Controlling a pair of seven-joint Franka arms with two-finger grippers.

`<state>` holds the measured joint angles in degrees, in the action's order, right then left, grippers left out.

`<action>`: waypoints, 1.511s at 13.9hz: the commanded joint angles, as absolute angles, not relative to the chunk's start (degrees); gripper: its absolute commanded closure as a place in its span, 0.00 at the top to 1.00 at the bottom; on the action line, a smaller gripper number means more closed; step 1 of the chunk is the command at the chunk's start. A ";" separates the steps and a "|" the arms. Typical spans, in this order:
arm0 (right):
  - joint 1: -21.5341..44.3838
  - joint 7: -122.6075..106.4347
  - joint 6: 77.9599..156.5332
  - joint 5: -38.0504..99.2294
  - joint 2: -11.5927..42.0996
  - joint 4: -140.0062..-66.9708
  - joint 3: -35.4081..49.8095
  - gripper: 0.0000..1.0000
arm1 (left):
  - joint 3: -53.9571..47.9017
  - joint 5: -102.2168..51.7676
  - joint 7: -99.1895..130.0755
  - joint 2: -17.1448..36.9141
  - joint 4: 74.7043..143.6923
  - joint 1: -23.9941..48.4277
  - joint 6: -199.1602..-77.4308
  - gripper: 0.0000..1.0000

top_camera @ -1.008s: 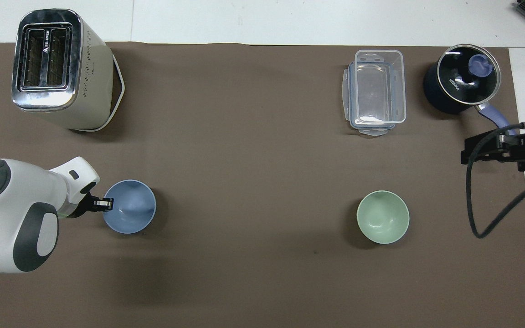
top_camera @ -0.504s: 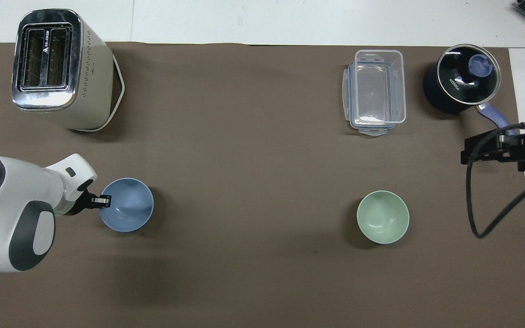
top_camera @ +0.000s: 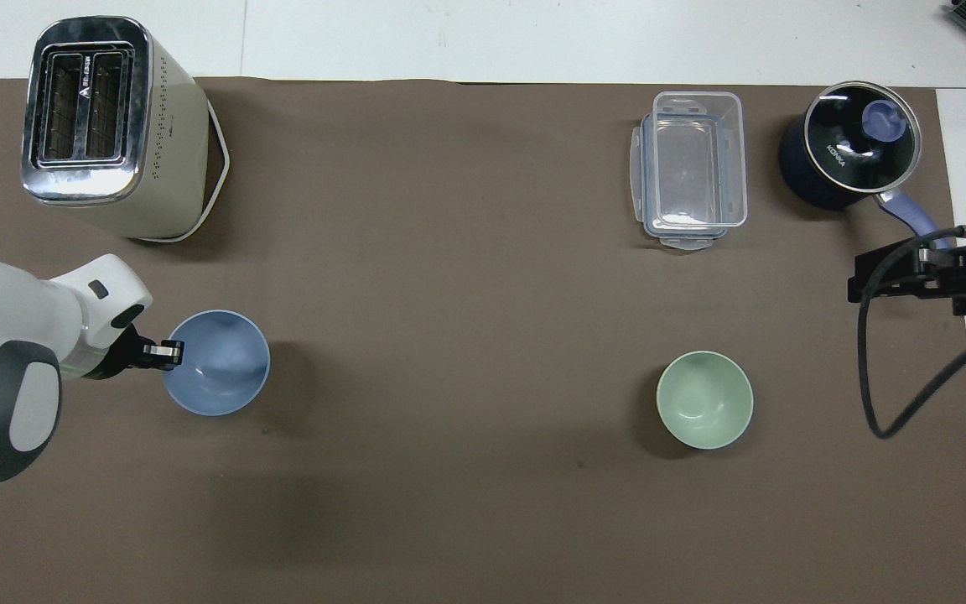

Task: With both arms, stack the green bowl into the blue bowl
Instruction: 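Slide the blue bowl toward the green bowl with the left gripper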

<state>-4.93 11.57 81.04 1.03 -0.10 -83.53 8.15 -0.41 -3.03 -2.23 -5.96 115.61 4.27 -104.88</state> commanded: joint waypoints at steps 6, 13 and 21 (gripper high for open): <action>-6.06 10.20 81.48 2.29 -1.14 -84.81 8.26 1.00 | -0.18 -4.13 6.04 -6.15 114.96 15.01 -104.32 0.00; -6.15 10.11 81.56 2.29 -1.14 -84.81 8.26 1.00 | -0.26 -7.73 21.25 -3.53 116.45 27.93 -112.22 0.00; -6.15 10.02 81.56 2.20 -1.14 -84.90 8.26 1.00 | -0.26 -9.13 29.09 4.83 121.46 36.82 -126.89 0.00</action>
